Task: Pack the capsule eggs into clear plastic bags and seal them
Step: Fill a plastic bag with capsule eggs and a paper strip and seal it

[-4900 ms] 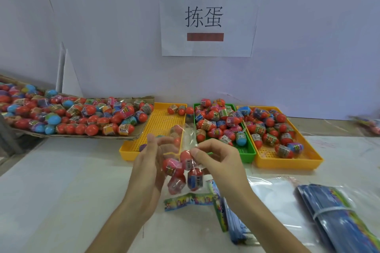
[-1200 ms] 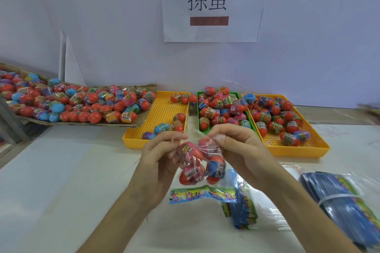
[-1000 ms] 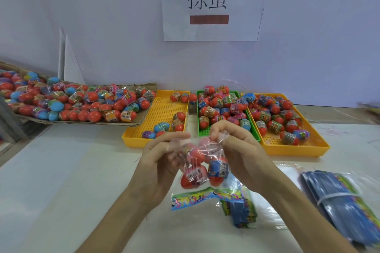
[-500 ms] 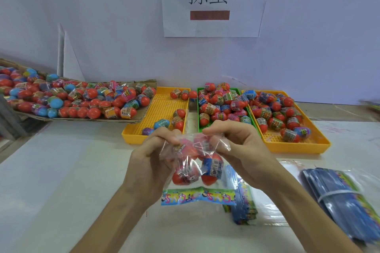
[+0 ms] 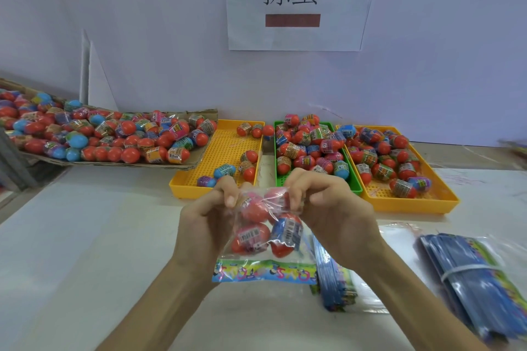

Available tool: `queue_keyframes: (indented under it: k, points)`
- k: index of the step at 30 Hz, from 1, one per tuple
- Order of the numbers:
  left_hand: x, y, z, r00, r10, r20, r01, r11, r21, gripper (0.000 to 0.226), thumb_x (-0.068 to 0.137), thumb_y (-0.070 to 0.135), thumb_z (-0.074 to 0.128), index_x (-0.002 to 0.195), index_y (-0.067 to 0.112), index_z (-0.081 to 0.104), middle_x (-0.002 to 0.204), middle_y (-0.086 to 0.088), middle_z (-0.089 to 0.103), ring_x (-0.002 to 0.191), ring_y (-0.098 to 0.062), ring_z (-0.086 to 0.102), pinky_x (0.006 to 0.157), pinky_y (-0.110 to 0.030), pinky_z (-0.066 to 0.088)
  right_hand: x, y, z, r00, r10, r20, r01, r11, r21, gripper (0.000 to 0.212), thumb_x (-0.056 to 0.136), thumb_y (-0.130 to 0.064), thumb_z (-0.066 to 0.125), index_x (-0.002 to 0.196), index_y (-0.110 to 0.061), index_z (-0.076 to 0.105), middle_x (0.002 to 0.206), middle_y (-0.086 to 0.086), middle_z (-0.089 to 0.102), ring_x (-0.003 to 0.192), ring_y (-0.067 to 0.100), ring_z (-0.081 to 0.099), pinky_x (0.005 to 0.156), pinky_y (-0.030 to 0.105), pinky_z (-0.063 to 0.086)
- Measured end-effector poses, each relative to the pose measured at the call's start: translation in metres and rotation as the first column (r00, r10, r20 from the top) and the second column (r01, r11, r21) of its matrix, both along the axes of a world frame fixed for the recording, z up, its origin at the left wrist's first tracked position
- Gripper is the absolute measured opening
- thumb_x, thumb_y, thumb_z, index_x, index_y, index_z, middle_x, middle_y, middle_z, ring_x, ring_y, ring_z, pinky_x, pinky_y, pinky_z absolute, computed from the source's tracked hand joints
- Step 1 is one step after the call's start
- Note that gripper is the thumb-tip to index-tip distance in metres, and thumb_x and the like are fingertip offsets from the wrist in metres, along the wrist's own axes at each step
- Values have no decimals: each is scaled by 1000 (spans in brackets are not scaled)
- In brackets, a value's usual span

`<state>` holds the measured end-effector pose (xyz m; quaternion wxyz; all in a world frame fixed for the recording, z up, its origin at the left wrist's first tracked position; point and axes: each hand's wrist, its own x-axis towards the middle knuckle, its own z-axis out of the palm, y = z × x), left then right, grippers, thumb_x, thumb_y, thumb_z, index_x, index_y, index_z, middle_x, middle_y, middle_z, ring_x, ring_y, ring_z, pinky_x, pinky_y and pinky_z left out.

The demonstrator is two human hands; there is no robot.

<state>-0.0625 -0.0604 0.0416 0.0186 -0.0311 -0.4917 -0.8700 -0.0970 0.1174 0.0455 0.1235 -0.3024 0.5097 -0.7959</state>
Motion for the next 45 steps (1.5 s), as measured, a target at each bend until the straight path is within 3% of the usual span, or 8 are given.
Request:
queue_keyframes:
  k: [6, 15, 23, 26, 29, 32, 36, 45]
  points:
    - [0, 5, -6, 992, -94, 86, 95, 996, 1, 33, 91, 30, 61, 90, -2, 61, 91, -17, 57, 86, -30, 60, 67, -39, 54, 2, -10, -5, 967, -255, -18, 255, 960, 119, 10, 74, -23, 84, 76, -20, 75, 79, 2, 70, 78, 16, 67, 72, 27, 55]
    - [-2, 3, -1, 968, -234, 89, 207, 949, 238, 97, 46, 31, 102, 127, 10, 52, 111, -20, 65, 97, -33, 71, 76, -45, 63, 4, -9, -3, 919, -134, 371, 133, 991, 30, 25, 81, -20, 73, 104, -27, 80, 113, 8, 75, 99, 23, 74, 73, 32, 61]
    - [-4, -3, -1, 982, -187, 19, 175, 946, 271, 49, 36, 23, 104, 74, 20, 74, 93, -5, 75, 85, -21, 75, 64, -35, 62, 1, -11, -10, 910, -47, 412, 83, 994, -71, 52, 77, -18, 76, 127, -24, 65, 132, 12, 66, 115, 33, 67, 96, 49, 56]
    - [-7, -4, -2, 988, -151, -22, 152, 969, 197, 41, 45, 22, 102, 74, 20, 73, 91, -4, 71, 91, -22, 72, 76, -39, 61, 0, -11, -13, 861, -509, 13, 497, 847, 190, 30, 79, -5, 81, 102, -16, 66, 114, 7, 70, 102, 17, 70, 90, 38, 59]
    - [-10, 1, -5, 995, -44, -85, 48, 998, 45, 15, 71, 8, 78, 69, 22, 72, 79, 1, 66, 86, -15, 68, 80, -30, 58, 1, -12, -13, 670, -601, -435, 738, 600, 308, 29, 93, 6, 61, 98, -21, 73, 99, -3, 71, 96, 12, 68, 81, 22, 56]
    - [-11, 3, -8, 989, 22, -147, -35, 996, -84, 22, 76, 0, 71, 70, 20, 71, 82, -3, 68, 85, -16, 68, 75, -23, 58, 11, -22, -13, 812, -522, -261, 583, 741, 332, 29, 99, -22, 48, 110, -34, 73, 103, -11, 74, 101, 10, 69, 86, 28, 58]
    - [-13, 4, -17, 974, 82, -210, -124, 972, -197, 21, 74, 2, 72, 70, 23, 72, 86, -7, 70, 90, -22, 68, 80, -27, 58, 20, -35, -18, 893, -397, -210, 449, 796, 406, 39, 97, -61, 42, 132, -52, 57, 102, -43, 62, 107, -20, 55, 83, 6, 45]
    - [-13, 3, -22, 967, -33, -253, -16, 982, -188, 19, 67, 8, 74, 85, 15, 75, 95, -18, 66, 101, -31, 65, 87, -32, 57, 25, -38, -20, 902, -369, -226, 432, 764, 479, 49, 92, -60, 33, 133, -37, 44, 89, -26, 53, 85, -6, 52, 77, 15, 38]
